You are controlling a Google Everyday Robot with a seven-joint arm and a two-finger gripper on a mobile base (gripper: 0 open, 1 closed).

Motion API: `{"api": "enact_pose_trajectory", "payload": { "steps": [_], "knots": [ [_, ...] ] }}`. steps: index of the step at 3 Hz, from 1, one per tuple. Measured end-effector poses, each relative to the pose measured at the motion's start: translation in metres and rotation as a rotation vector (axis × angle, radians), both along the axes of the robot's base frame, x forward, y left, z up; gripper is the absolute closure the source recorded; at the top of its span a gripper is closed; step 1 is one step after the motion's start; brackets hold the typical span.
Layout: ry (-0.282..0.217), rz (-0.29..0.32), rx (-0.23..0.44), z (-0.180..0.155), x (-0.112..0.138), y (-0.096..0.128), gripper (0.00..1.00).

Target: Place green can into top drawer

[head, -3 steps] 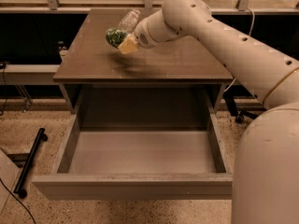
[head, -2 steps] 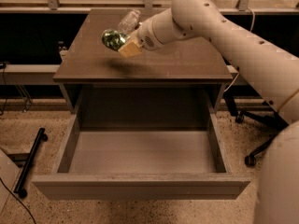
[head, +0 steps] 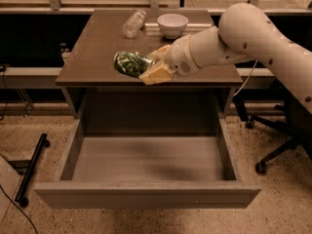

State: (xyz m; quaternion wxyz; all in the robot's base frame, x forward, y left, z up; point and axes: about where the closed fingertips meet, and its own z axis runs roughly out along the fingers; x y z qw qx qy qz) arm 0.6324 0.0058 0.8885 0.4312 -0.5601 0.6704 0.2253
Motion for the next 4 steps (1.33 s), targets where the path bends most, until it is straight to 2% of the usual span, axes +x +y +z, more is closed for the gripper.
{"api": "enact_pose_trajectory", "payload": {
  "steps": [1,2,3,4],
  "knots": [
    [0.051,0.058,0.002,-0.02,-0.052,-0.028,1.0],
    [0.176,0.077,-0.019,-0.061,-0.096,-0.057,1.0],
    [0.296,0.046,-0.019,-0.105,-0.124,-0.072,1.0],
    [0.382,-0.021,-0.002,-0.146,-0.136,-0.073,1.0]
  ]
}}
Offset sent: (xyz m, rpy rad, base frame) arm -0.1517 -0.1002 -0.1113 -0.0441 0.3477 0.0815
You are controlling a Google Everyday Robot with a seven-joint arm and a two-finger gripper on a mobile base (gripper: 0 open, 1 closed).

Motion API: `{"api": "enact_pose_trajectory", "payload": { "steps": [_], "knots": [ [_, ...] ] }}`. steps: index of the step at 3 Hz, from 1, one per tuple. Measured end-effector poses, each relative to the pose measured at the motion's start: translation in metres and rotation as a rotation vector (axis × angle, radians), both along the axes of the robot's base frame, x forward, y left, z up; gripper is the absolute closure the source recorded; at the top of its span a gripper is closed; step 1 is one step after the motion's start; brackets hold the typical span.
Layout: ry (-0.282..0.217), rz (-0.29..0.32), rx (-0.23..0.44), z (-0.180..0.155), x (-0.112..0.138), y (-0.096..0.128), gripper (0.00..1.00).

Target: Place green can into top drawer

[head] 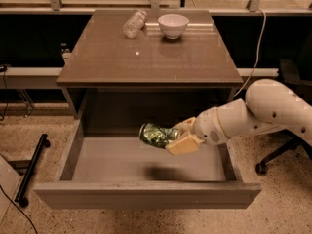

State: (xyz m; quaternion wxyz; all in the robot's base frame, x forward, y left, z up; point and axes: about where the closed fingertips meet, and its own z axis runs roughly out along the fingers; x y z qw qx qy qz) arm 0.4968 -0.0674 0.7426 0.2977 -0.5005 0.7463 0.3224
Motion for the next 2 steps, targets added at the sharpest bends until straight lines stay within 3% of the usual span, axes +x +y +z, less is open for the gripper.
{"api": "enact_pose_trajectory", "payload": {
  "steps": [1,2],
  "knots": [
    [0.062,-0.104,-0.011,-0.036,0.003,-0.001,1.0],
    [0.116,-0.223,-0.047,-0.066,0.01,-0.004,0.86]
  ]
}}
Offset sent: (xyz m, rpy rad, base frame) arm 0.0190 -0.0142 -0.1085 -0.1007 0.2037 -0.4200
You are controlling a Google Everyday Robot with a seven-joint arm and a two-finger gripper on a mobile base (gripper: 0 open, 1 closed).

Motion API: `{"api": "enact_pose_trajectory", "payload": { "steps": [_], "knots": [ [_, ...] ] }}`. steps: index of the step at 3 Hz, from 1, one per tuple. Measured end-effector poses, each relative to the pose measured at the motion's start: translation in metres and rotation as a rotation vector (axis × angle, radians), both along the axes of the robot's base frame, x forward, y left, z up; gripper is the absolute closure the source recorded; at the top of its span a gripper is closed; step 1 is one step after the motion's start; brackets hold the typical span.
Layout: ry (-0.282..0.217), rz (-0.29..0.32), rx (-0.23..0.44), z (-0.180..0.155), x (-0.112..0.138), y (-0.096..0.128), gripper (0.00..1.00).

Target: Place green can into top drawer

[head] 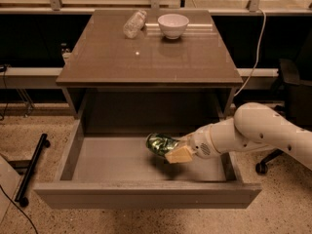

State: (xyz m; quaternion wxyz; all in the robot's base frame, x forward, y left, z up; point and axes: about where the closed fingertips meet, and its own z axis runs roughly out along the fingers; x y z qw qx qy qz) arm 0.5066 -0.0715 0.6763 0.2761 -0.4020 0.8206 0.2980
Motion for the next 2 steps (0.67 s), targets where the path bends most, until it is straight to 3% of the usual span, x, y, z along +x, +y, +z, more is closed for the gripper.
{"api": "enact_pose_trajectory", "payload": {
  "steps": [1,2],
  "knots": [
    [0.069,-0.15,-0.046,-0.0291,0.0043,-0.0051,0.55],
    [0.069,-0.145,-0.04,-0.027,0.0044,-0.0034,0.31]
  ]
}}
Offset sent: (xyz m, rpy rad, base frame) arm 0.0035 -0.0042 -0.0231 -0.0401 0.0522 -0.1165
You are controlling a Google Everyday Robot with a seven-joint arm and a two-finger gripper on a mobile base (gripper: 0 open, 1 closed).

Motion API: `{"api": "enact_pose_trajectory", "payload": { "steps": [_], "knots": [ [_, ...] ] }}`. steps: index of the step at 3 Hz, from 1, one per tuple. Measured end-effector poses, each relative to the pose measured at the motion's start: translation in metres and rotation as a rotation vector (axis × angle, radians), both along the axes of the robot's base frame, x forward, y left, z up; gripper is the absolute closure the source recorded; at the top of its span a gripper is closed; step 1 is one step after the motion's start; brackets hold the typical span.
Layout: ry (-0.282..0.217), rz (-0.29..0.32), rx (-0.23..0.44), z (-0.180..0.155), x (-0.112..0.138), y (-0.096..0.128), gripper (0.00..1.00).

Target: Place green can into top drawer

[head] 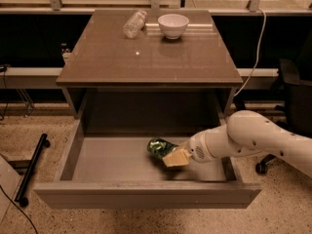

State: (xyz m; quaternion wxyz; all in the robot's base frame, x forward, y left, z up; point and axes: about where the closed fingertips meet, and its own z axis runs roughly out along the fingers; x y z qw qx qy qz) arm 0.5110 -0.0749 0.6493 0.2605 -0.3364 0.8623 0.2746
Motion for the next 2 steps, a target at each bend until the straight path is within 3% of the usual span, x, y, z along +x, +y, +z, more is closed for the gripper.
{"api": "enact_pose_trajectory", "payload": {
  "steps": [1,2],
  "knots": [
    [0.002,0.002,0.0,-0.0007,-0.0004,0.0013,0.09],
    [0.002,0.004,0.0,-0.001,-0.0007,0.0022,0.0]
  ]
}}
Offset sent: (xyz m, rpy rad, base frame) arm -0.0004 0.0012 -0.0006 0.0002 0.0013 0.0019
